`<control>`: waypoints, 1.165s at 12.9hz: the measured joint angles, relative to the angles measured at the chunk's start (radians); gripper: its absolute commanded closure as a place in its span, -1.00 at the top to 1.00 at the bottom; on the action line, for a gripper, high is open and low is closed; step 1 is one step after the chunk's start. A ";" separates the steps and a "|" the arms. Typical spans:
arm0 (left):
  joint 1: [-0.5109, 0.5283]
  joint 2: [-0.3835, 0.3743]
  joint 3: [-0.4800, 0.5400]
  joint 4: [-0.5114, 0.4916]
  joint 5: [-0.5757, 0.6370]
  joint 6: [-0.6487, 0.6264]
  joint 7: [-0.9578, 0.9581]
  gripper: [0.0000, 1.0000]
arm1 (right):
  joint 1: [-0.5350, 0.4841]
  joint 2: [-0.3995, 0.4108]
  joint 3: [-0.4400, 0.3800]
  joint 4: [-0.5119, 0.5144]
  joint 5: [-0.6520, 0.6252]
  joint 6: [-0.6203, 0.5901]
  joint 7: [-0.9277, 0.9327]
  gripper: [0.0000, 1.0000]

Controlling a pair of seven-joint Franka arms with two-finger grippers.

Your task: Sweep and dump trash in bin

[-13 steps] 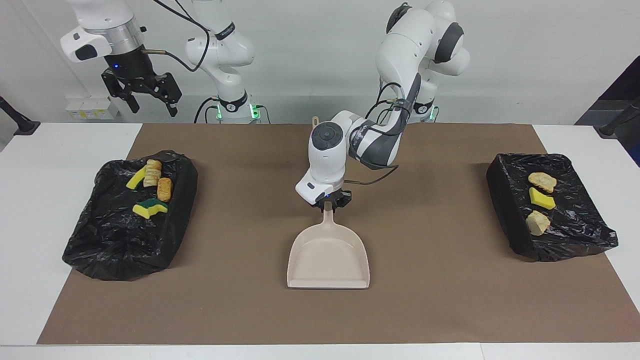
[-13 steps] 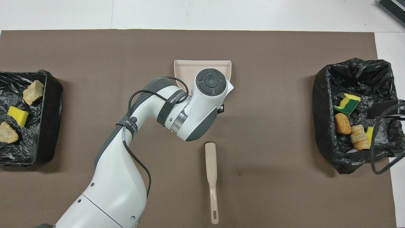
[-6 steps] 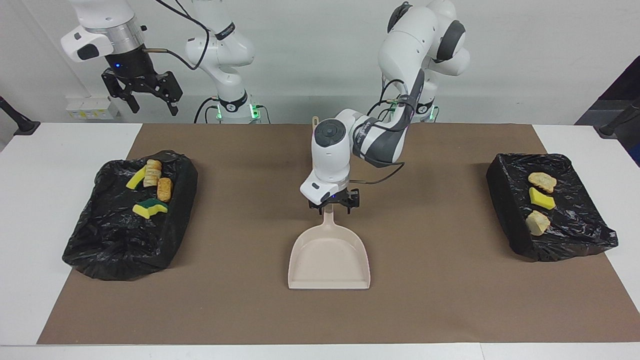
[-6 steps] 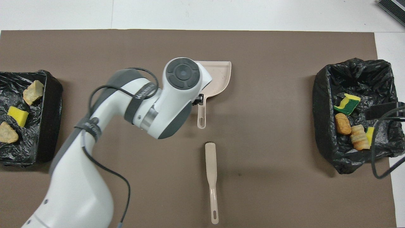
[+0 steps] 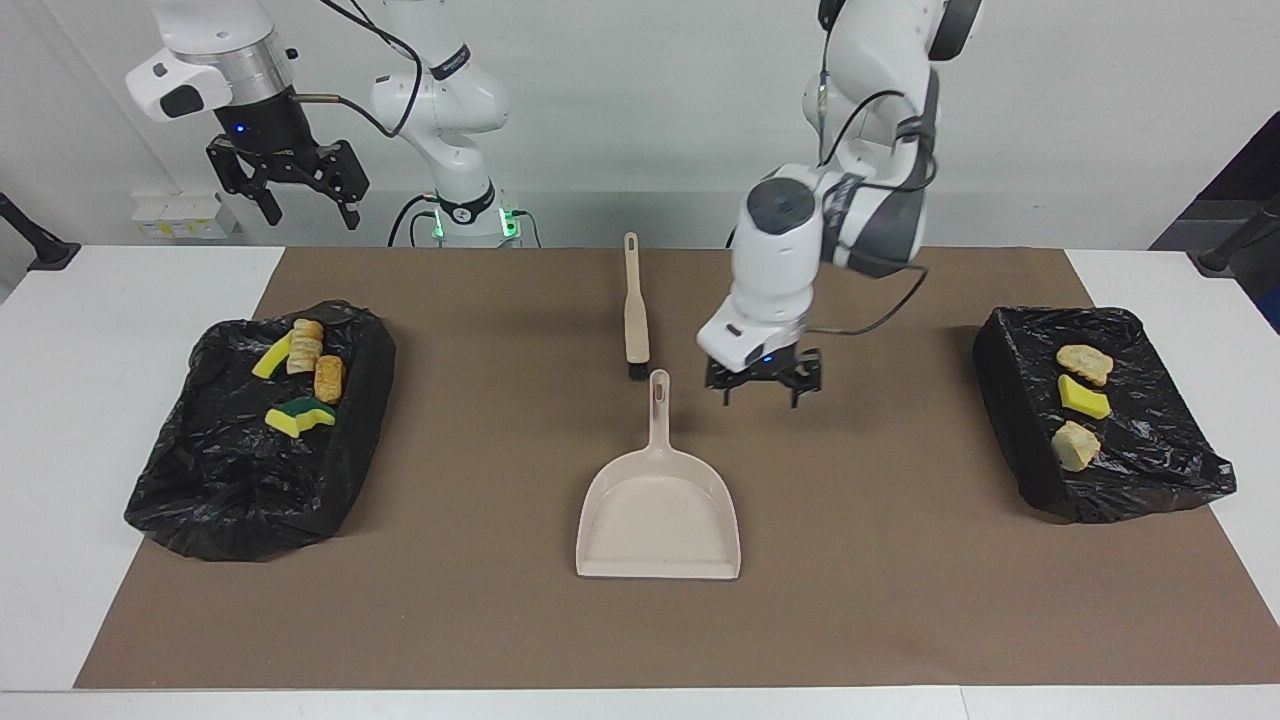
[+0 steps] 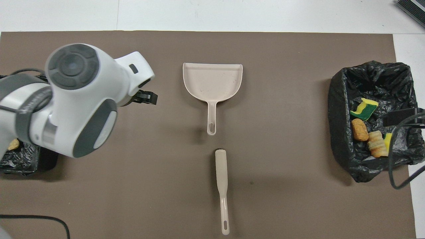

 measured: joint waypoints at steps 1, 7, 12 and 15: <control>0.035 -0.029 0.001 0.001 -0.009 -0.009 0.040 1.00 | 0.000 0.000 0.000 0.000 0.000 0.000 0.000 1.00; 0.185 -0.120 0.008 0.180 -0.094 -0.322 0.218 1.00 | 0.000 0.000 0.000 -0.001 0.000 0.000 0.000 1.00; 0.251 -0.123 0.013 0.266 -0.102 -0.455 0.313 1.00 | 0.000 0.000 0.000 -0.001 0.000 0.000 0.000 1.00; 0.252 -0.147 0.012 0.264 -0.106 -0.471 0.316 1.00 | 0.000 0.000 0.000 -0.001 0.000 0.000 0.000 1.00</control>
